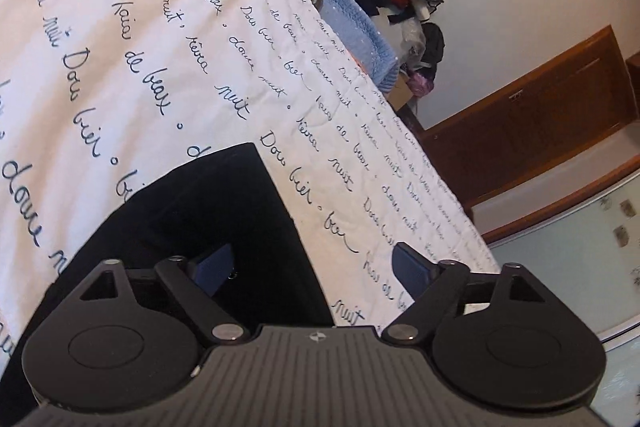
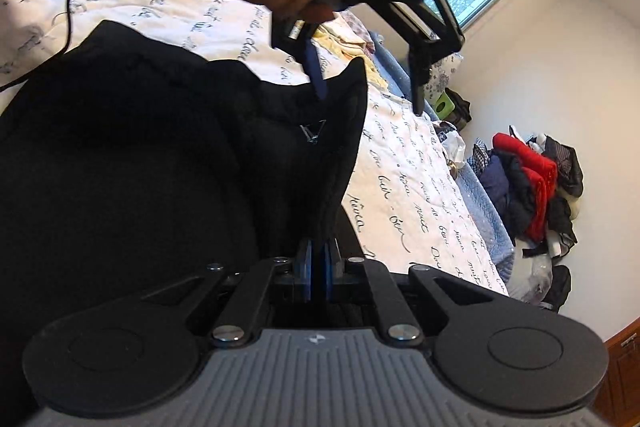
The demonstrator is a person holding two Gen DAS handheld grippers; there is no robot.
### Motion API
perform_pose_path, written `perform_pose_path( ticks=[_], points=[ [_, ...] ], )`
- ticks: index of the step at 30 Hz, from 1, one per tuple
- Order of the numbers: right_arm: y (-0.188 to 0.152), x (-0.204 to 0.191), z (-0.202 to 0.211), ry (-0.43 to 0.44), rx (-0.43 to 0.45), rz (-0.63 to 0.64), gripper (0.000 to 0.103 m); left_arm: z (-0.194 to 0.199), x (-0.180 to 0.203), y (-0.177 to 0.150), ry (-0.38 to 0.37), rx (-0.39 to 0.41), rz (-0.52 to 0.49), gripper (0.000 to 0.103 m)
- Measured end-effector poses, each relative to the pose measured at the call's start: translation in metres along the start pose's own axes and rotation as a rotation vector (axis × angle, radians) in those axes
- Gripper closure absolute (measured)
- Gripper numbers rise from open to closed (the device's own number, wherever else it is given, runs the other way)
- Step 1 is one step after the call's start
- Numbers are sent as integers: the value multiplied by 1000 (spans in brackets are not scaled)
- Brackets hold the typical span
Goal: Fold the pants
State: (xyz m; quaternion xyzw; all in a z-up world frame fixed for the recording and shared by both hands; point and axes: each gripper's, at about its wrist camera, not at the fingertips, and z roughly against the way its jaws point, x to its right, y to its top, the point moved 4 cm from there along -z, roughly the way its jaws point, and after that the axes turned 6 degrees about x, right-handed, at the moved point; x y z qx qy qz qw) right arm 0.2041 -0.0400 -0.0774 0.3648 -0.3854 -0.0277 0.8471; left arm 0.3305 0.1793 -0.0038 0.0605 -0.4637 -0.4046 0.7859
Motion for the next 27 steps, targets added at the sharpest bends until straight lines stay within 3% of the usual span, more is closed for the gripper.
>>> perform_pose_path(
  ticks=[2, 4, 6, 8, 13, 15, 17, 19, 24, 27],
  points=[
    [-2, 0, 2, -8, 8, -9, 96, 3, -2, -3, -18, -5, 24, 31],
    [-3, 2, 5, -21, 22, -34, 96, 4, -4, -8, -42, -36, 50, 49],
    [-1, 8, 5, -34, 30, -64, 96, 4, -9, -15, -56, -73, 81, 80],
    [0, 9, 6, -48, 36, -81, 96, 8, -12, -23, -56, -77, 88, 90],
    [-2, 6, 6, -107, 42, -100, 94, 45, -16, -42, -64, 30, 31, 93],
    [-6, 6, 7, -147, 29, -101, 86, 62, -17, -49, -73, 70, 13, 94],
    [-13, 9, 8, -180, -3, -97, 66, 76, -20, -56, -83, 101, 6, 94],
    [-23, 15, 10, -208, -42, -105, 60, 85, -21, -60, -84, 126, -17, 94],
    [-44, 40, 6, -242, -127, -172, 62, 83, -22, -68, -63, 135, -51, 93],
    [-53, 51, -7, -248, -170, -197, 78, 75, -27, -69, -64, 124, -38, 93]
  ],
)
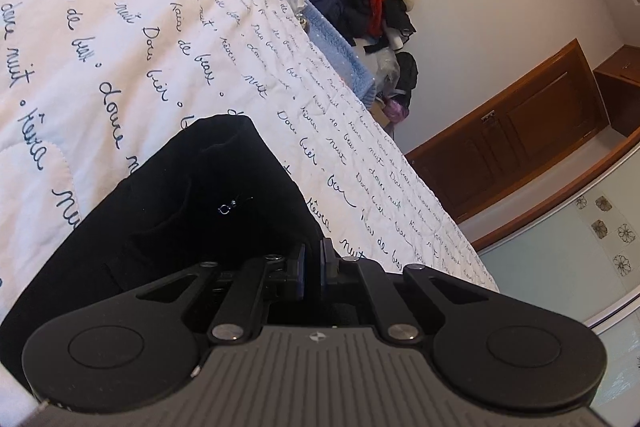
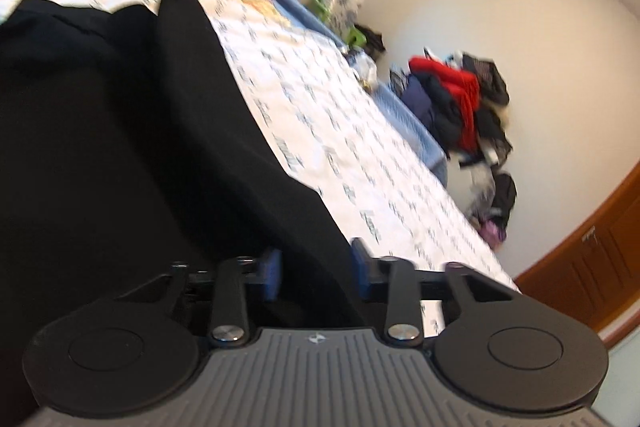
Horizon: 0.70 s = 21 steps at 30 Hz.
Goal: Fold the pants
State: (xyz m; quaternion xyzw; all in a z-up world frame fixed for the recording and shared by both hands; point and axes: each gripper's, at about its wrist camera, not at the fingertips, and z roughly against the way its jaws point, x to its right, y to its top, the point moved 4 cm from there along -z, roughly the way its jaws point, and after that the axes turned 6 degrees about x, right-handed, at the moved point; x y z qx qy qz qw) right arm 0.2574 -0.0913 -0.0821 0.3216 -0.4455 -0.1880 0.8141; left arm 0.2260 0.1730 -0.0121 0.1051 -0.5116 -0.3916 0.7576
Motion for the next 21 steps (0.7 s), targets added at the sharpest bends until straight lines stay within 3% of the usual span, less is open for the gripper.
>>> perform_pose_path(
  ticks=[2, 4, 6, 8, 11, 12, 14, 21],
  points=[
    [0, -2, -5, 4, -6, 3, 94, -3, -2, 0, -7, 3, 9, 91],
    [2, -10, -2, 2, -4, 40, 95, -5, -5, 1, -24, -9, 44, 82],
    [0, -20, 6, 2, 1, 85, 95, -9, -8, 2, -38, -18, 81, 63],
    [-3, -28, 17, 6, 3, 112, 95, -12, -11, 3, -29, -15, 98, 59],
    [-5, -33, 27, 17, 5, 119, 95, -16, -15, 3, -30, -17, 122, 60],
    [-5, -34, 30, 20, 6, 114, 95, -17, -16, 3, -34, -22, 133, 75],
    [-4, -34, 31, 29, 1, 95, 95, -16, -19, 1, -36, -43, 144, 91],
    [3, -29, 54, 66, 26, -13, 95, 23, -17, -1, -64, -39, 54, 93]
  ],
)
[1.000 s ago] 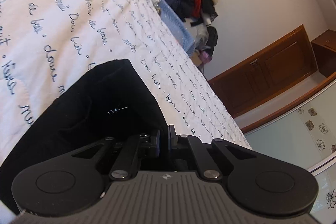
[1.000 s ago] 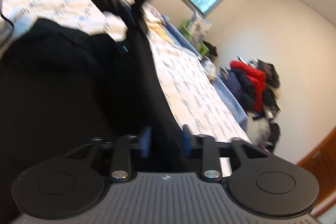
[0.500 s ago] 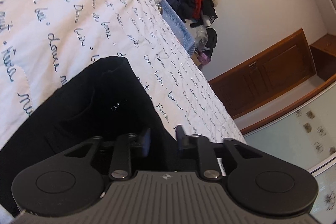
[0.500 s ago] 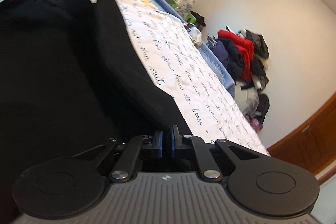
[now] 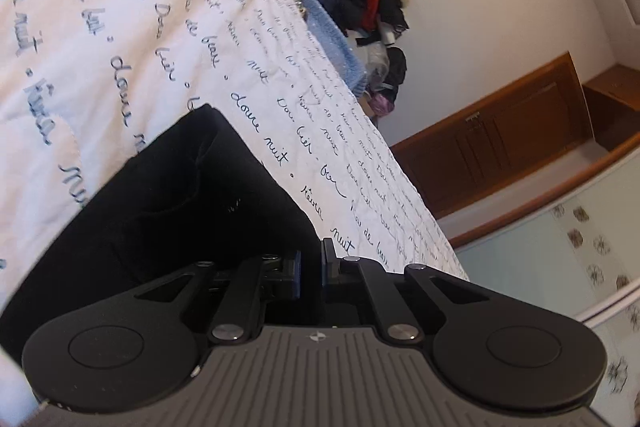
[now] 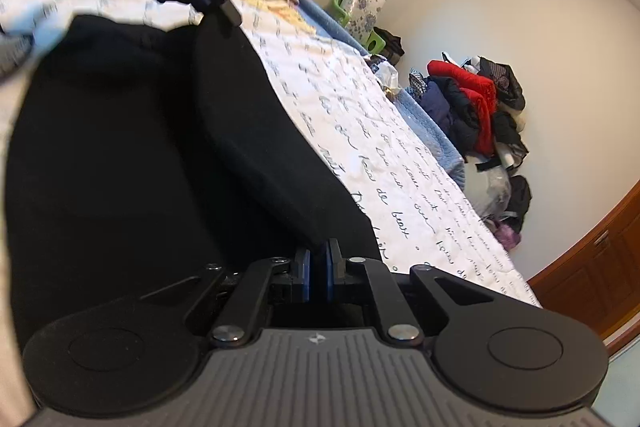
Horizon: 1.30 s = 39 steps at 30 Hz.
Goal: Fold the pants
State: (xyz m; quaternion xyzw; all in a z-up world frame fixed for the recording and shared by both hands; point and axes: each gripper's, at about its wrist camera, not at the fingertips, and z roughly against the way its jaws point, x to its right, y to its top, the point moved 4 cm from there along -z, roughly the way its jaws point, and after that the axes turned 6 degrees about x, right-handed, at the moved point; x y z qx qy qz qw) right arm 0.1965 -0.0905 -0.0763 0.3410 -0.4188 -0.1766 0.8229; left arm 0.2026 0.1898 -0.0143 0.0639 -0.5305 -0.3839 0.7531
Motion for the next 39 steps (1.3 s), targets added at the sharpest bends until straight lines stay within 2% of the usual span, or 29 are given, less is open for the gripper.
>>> perform_pose_path(
  ticks=[5, 11, 21, 25, 30, 34, 39],
  points=[
    [6, -10, 27, 34, 9, -30, 95, 25, -9, -5, 4, -31, -28, 93],
    [7, -41, 53, 110, -4, -28, 95, 43, -21, -14, 31, -72, -60, 93],
    [0, -76, 77, 194, -32, -32, 95, 55, -35, -30, 132, -129, -142, 92],
    [-2, -78, 77, 210, -42, -40, 95, 50, -47, -37, 205, -159, -160, 92],
    [-5, -83, 83, 224, -59, -49, 96, 49, -54, -43, 235, -169, -177, 90],
    [-10, -85, 81, 228, -72, -70, 96, 44, -55, -45, 268, -187, -183, 87],
    [-11, -87, 88, 253, -72, -103, 96, 61, -36, -44, 332, -139, -277, 72]
  ],
)
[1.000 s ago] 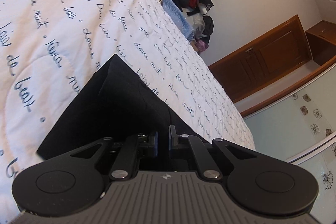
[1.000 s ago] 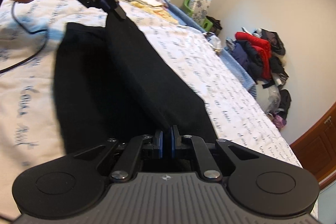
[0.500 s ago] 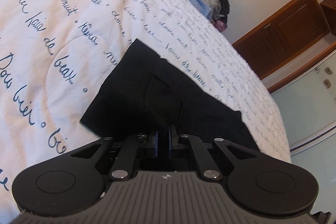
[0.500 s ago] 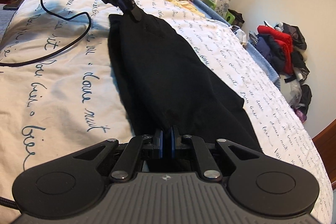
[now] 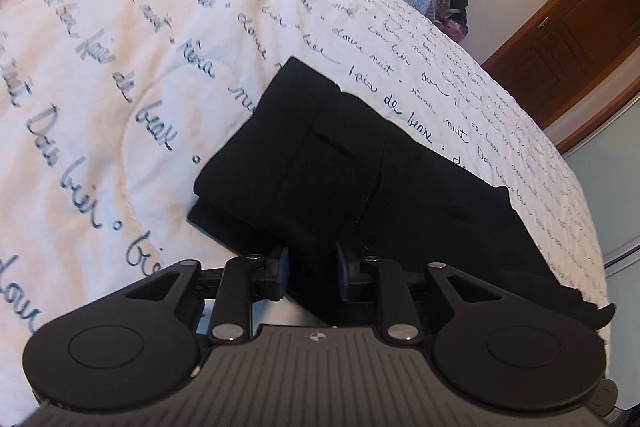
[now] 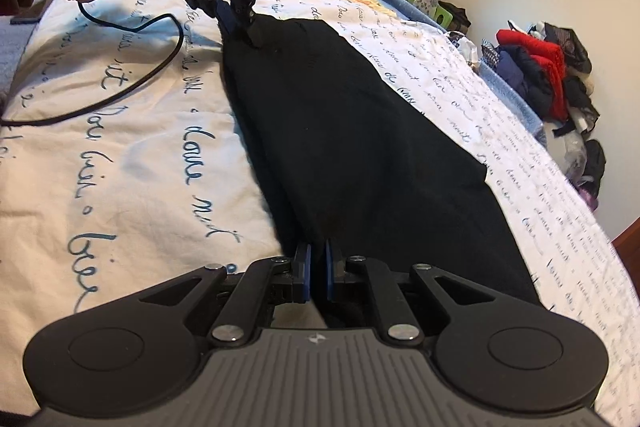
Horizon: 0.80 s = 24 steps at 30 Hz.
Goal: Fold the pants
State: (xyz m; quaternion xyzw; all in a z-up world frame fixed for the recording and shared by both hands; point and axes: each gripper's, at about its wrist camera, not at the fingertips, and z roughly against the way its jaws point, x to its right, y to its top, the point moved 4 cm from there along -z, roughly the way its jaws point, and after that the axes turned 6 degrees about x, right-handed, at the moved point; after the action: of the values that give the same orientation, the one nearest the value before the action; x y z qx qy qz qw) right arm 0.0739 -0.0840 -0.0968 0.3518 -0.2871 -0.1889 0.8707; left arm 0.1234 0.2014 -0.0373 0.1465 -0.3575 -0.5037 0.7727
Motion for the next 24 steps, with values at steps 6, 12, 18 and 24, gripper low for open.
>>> perform_pose_path(
  ticks=[6, 12, 18, 24],
  points=[
    [-5, 6, 6, 31, 38, -136, 95, 34, 29, 2, 60, 96, -103, 63],
    [-17, 47, 57, -10, 120, -355, 94, 41, 104, -8, -61, 152, -282, 41],
    [-72, 72, 57, -102, -9, -582, 94, -5, 182, -61, -286, -53, -391, 41],
    [-94, 92, 110, -182, 71, -800, 92, -23, 232, -122, -498, -170, -580, 41]
  ],
)
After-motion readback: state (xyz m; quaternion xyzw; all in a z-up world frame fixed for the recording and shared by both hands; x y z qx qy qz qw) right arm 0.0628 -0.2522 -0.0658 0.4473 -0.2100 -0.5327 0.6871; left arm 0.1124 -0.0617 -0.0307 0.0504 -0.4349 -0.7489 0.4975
